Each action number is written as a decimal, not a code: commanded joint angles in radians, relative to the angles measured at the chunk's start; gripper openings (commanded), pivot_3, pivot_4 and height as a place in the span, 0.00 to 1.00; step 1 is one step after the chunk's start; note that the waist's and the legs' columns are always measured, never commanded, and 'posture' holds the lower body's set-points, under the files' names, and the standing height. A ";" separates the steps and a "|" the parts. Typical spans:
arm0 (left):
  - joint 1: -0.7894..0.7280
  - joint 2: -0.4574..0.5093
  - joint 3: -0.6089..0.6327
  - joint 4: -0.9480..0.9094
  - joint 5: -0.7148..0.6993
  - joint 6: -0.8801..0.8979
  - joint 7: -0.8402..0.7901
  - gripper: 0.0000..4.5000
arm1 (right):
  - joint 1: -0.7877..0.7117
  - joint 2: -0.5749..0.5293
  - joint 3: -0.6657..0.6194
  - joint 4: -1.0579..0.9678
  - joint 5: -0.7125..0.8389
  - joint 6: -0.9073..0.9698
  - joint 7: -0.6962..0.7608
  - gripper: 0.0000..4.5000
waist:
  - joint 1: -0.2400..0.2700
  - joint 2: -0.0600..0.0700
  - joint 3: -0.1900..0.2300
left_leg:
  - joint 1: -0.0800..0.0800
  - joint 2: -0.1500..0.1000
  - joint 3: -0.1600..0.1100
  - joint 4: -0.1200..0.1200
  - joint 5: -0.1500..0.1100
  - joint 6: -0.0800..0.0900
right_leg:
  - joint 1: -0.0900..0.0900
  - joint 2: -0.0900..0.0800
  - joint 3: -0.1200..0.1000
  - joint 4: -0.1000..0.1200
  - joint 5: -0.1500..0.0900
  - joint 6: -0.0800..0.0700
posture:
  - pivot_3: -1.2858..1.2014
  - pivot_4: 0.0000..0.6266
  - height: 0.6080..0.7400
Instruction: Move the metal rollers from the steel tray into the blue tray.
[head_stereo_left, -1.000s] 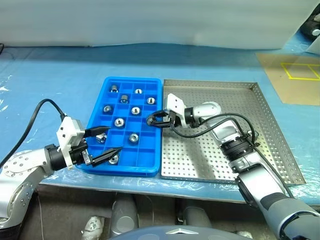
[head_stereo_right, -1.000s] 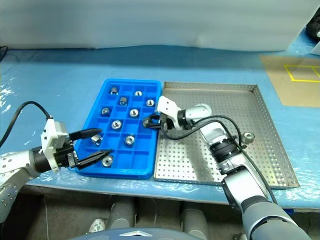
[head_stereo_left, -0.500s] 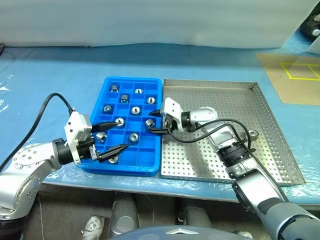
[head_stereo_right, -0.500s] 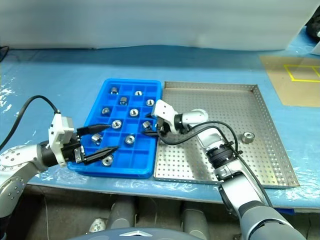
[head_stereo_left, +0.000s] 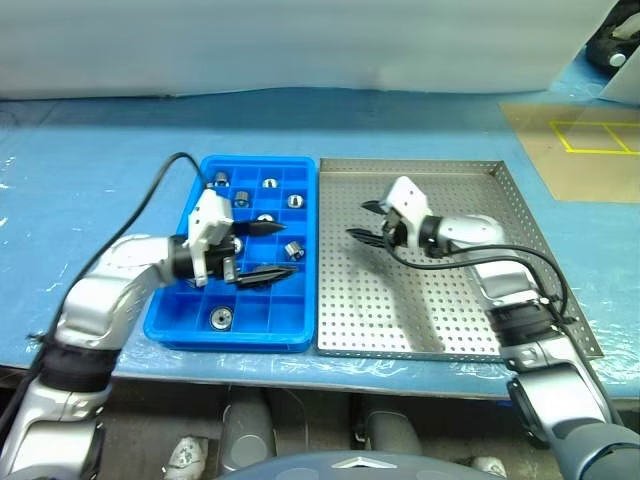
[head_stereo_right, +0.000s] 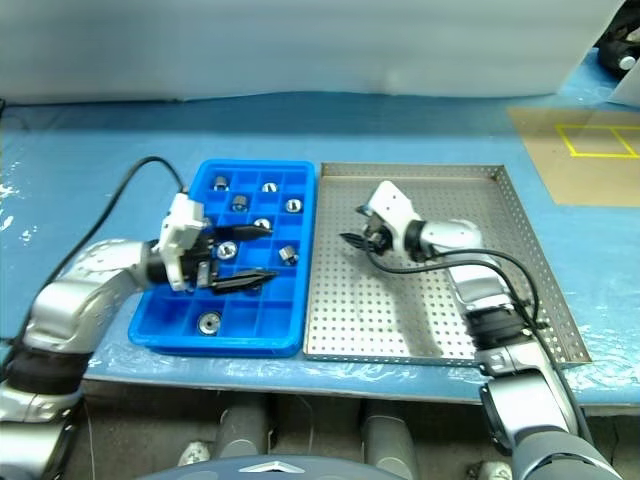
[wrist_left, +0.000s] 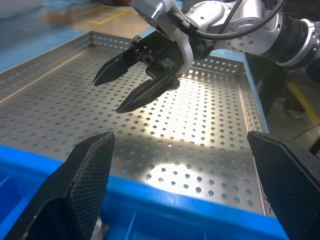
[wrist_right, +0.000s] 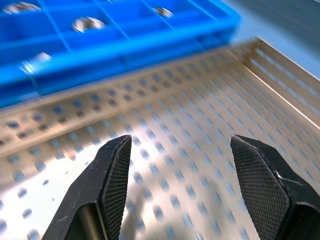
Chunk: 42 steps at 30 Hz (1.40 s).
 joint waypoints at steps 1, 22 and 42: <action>-0.087 -0.057 -0.051 0.091 0.032 -0.068 -0.072 1.00 | 0.082 -0.037 -0.095 -0.113 0.001 0.041 -0.088 0.71 | -0.019 0.000 0.000 | 0.000 0.000 0.000 0.000 0.000 0.000 | 0.000 0.000 0.000 0.000 0.000 0.000 | 0.35 0.24 1.00; -0.080 -0.165 -0.077 0.169 0.079 -0.120 -0.136 1.00 | 0.244 -0.069 -0.237 -0.154 -0.029 0.127 -0.329 0.71 | -0.120 0.000 0.000 | 0.003 -0.001 0.004 0.011 -0.009 0.015 | 0.006 0.000 0.000 -0.002 0.000 0.001 | 0.34 0.24 1.00; -0.023 -0.126 -0.059 0.082 0.069 -0.090 -0.084 1.00 | 0.224 -0.065 -0.154 -0.023 -0.049 0.038 -0.301 0.45 | -0.118 0.001 0.000 | 0.003 -0.001 0.004 0.011 -0.010 0.016 | 0.007 0.000 -0.001 -0.002 0.000 0.001 | 0.36 0.24 1.00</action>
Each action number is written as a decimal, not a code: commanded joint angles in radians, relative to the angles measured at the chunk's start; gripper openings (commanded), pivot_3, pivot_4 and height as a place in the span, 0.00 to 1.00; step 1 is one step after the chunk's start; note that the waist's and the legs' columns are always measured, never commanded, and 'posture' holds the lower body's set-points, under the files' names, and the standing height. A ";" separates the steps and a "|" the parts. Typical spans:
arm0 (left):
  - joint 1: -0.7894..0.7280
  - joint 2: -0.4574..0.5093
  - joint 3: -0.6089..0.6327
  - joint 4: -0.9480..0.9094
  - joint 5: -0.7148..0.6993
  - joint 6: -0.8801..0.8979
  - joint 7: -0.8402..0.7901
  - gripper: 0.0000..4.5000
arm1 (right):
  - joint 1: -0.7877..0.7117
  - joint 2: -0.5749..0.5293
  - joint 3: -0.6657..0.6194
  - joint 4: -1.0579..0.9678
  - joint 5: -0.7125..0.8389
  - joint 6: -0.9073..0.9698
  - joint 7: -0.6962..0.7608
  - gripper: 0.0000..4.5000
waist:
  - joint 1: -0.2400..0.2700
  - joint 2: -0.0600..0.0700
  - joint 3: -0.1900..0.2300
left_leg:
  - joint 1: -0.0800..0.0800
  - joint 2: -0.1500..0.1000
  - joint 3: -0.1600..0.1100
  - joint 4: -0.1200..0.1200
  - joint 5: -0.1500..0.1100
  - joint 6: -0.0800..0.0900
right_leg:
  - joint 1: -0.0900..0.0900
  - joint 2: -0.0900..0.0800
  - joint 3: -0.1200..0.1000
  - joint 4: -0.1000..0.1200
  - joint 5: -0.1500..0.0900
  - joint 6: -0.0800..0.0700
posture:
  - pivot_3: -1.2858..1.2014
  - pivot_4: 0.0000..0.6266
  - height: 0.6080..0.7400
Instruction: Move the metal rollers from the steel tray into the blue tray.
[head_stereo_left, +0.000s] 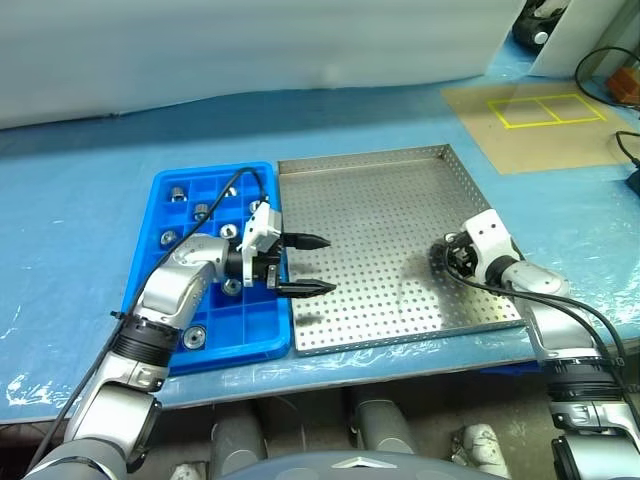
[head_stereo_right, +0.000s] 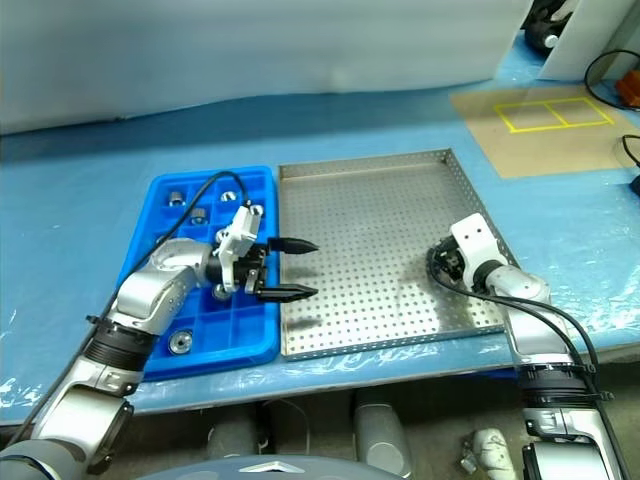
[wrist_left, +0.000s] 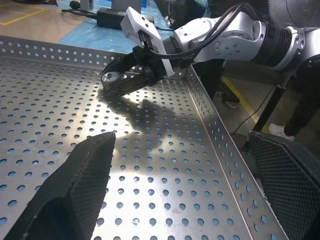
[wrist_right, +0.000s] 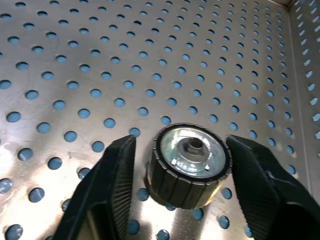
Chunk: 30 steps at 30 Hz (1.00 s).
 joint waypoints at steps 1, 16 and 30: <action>0.002 0.012 0.026 -0.051 -0.014 0.003 0.007 1.00 | -0.008 0.005 0.013 -0.044 0.009 0.006 0.012 0.37 | 0.000 0.000 0.000 | 0.000 0.000 0.000 0.000 0.000 0.000 | 0.000 0.000 0.000 0.000 0.000 0.000 | 0.36 0.24 1.00; 0.001 0.070 0.088 -0.073 -0.030 0.024 0.030 1.00 | -0.124 0.011 0.085 -0.147 0.060 0.054 0.123 0.36 | 0.002 0.001 0.000 | 0.000 0.000 0.000 -0.001 0.000 0.000 | -0.001 0.000 0.000 0.000 0.000 0.000 | 0.38 0.24 1.00; 0.313 0.278 0.307 -0.419 -0.139 0.165 0.137 1.00 | -0.369 0.029 0.345 -0.147 0.199 0.010 0.591 0.36 | 0.069 0.000 0.001 | 0.000 0.002 0.000 -0.007 0.001 -0.002 | -0.003 0.000 -0.002 -0.002 0.000 -0.001 | 0.51 0.24 1.00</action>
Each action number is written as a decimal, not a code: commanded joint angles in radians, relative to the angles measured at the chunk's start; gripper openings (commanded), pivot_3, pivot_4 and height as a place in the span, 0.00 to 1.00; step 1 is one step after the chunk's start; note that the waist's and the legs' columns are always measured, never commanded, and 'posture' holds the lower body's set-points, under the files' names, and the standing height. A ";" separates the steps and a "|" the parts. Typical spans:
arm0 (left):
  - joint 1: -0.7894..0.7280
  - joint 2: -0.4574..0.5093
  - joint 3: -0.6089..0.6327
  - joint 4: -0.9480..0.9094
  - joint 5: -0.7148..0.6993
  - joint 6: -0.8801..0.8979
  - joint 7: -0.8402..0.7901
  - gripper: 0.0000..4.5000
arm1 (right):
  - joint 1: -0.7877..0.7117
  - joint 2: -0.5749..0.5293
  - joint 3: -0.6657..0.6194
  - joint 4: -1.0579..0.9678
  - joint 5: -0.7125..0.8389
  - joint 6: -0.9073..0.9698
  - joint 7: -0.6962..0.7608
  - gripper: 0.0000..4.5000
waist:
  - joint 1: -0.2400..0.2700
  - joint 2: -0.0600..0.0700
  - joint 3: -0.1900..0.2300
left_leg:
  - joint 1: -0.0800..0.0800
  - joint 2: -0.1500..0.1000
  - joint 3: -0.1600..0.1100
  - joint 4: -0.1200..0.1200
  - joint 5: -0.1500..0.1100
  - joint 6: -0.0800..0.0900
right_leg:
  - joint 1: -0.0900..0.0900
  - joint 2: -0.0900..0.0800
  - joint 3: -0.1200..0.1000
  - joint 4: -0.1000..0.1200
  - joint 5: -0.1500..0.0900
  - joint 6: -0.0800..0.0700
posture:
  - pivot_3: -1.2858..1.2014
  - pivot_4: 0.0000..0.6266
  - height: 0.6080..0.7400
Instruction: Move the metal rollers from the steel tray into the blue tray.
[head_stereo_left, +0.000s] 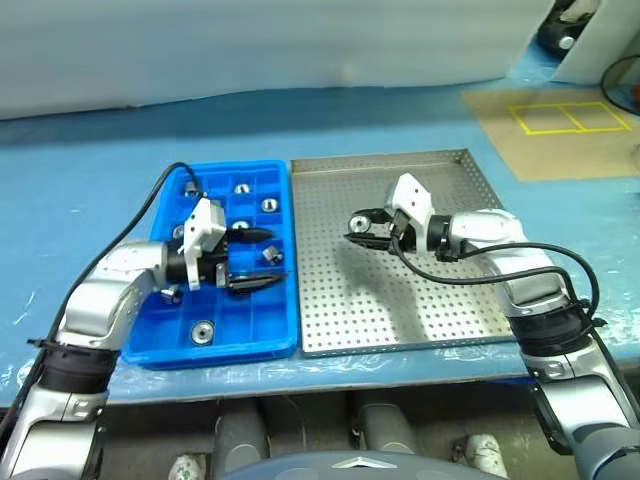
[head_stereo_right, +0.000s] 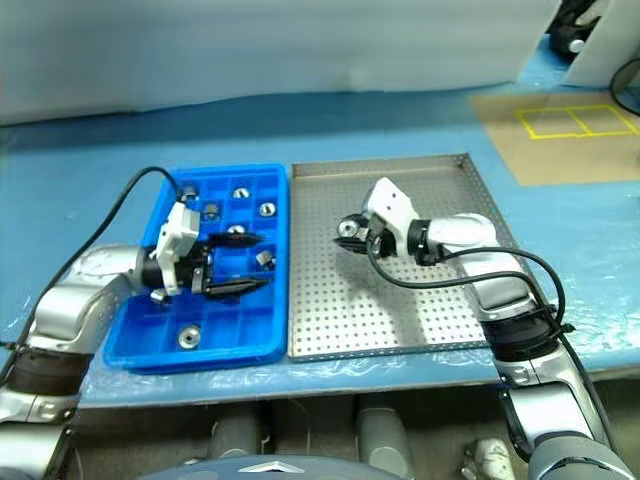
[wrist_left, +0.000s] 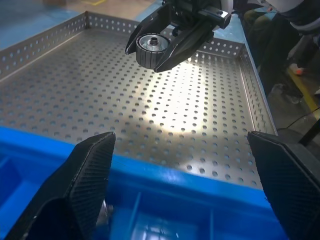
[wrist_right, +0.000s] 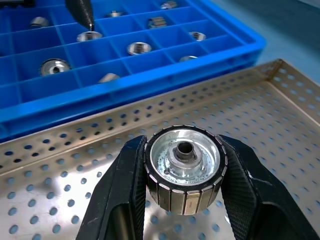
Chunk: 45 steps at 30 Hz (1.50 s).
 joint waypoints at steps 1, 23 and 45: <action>0.124 0.052 0.110 -0.215 -0.082 0.064 0.055 1.00 | -0.054 0.029 0.069 0.032 0.012 -0.083 0.112 0.36 | 0.017 0.000 0.000 | 0.000 0.000 0.000 0.000 0.000 0.000 | 0.000 0.000 0.000 0.000 0.000 0.000 | 0.53 0.24 1.00; 0.703 0.080 0.457 -0.701 -0.289 0.165 0.307 1.00 | -0.152 0.188 0.294 0.324 -0.060 -0.349 0.483 0.36 | 0.177 -0.002 0.001 | -0.006 0.001 -0.007 -0.007 0.002 -0.004 | -0.004 0.000 -0.001 -0.003 -0.001 0.000 | 0.67 0.24 1.00; 0.350 0.134 0.215 -0.431 -0.210 0.102 0.217 1.00 | -0.150 0.100 0.131 0.258 -0.043 -0.247 0.324 0.89 | 0.174 -0.002 0.000 | -0.005 0.000 -0.007 -0.005 0.005 -0.008 | -0.005 0.000 0.000 0.002 -0.001 0.000 | 0.56 0.24 1.00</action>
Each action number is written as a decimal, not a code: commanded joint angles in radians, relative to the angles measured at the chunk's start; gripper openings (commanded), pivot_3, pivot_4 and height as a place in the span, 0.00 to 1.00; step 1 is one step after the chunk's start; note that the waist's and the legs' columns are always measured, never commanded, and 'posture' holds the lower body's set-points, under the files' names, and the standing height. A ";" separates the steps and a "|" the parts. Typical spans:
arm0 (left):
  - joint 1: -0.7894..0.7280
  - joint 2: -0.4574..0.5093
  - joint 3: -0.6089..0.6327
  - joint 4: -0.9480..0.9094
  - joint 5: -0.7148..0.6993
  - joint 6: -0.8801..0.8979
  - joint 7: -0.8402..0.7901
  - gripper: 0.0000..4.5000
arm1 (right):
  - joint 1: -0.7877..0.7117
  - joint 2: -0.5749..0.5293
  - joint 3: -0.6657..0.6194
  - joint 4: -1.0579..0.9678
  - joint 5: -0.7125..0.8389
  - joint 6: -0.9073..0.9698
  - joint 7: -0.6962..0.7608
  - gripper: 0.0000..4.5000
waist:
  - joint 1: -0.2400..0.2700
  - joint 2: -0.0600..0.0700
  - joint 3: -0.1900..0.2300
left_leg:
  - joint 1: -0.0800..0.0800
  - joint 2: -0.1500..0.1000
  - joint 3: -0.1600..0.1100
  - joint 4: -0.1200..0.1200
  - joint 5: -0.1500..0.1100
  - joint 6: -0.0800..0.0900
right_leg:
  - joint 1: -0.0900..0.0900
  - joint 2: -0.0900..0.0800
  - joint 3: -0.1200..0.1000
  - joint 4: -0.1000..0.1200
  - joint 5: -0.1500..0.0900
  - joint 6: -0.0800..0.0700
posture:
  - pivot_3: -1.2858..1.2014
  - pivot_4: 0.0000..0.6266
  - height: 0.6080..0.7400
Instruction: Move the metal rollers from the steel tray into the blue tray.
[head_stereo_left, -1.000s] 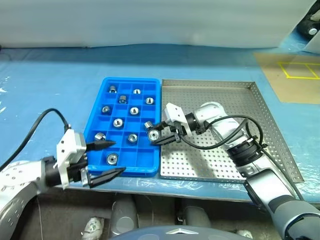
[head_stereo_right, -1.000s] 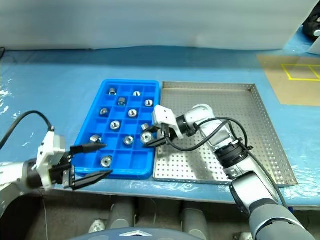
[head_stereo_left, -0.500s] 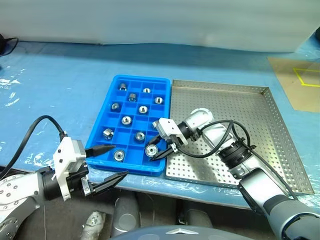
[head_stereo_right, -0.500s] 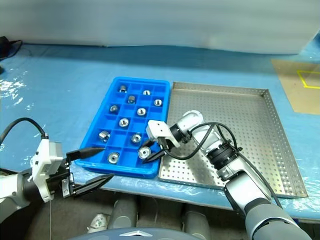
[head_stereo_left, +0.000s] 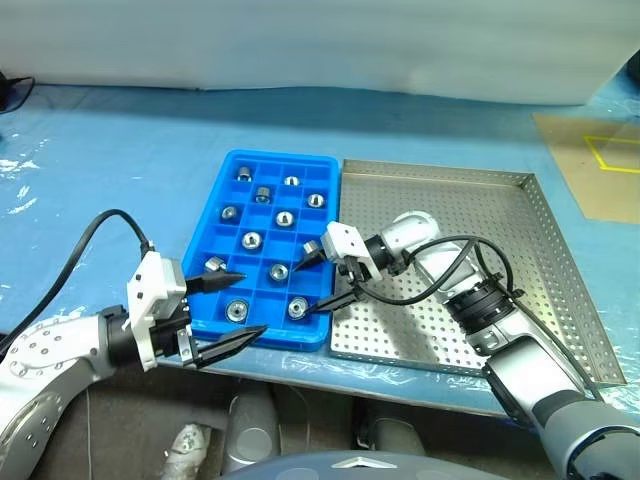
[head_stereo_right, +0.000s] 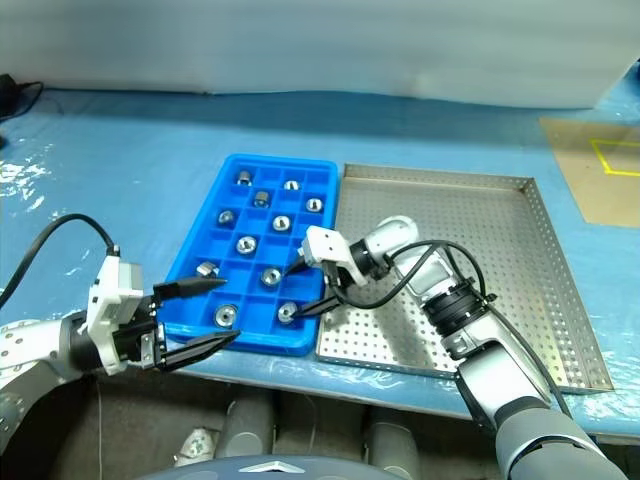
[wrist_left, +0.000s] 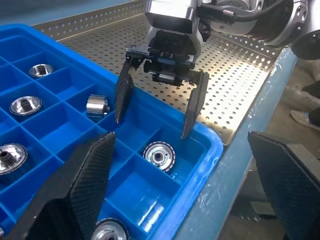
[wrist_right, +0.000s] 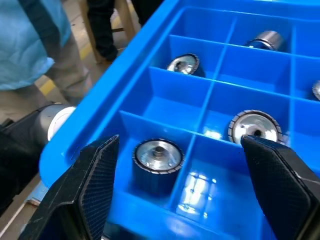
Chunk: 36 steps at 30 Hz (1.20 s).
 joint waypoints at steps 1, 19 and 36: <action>-0.122 0.010 -0.077 0.107 0.044 -0.050 -0.061 1.00 | -0.010 -0.059 -0.103 -0.074 0.026 0.046 -0.044 0.89 | -0.003 0.000 0.000 | 0.000 0.000 0.000 0.001 0.000 0.000 | 0.000 0.000 0.000 0.001 0.000 0.000 | 0.55 0.24 1.00; -0.753 -0.263 -0.478 0.863 0.339 -0.320 -0.411 1.00 | 0.496 -0.281 -0.538 -0.636 0.136 0.435 -0.446 0.89 | -0.167 0.001 -0.002 | 0.004 -0.001 0.003 0.002 0.002 -0.003 | 0.001 0.002 0.004 0.003 0.001 0.000 | 0.37 0.24 1.00; -0.706 -0.223 -0.394 0.849 0.352 -0.320 -0.391 1.00 | 0.411 -0.263 -0.466 -0.554 0.142 0.391 -0.541 0.89 | -0.184 0.001 -0.002 | 0.006 -0.001 0.005 0.007 -0.002 0.004 | 0.006 0.000 0.003 0.002 0.002 0.000 | 0.40 0.24 1.00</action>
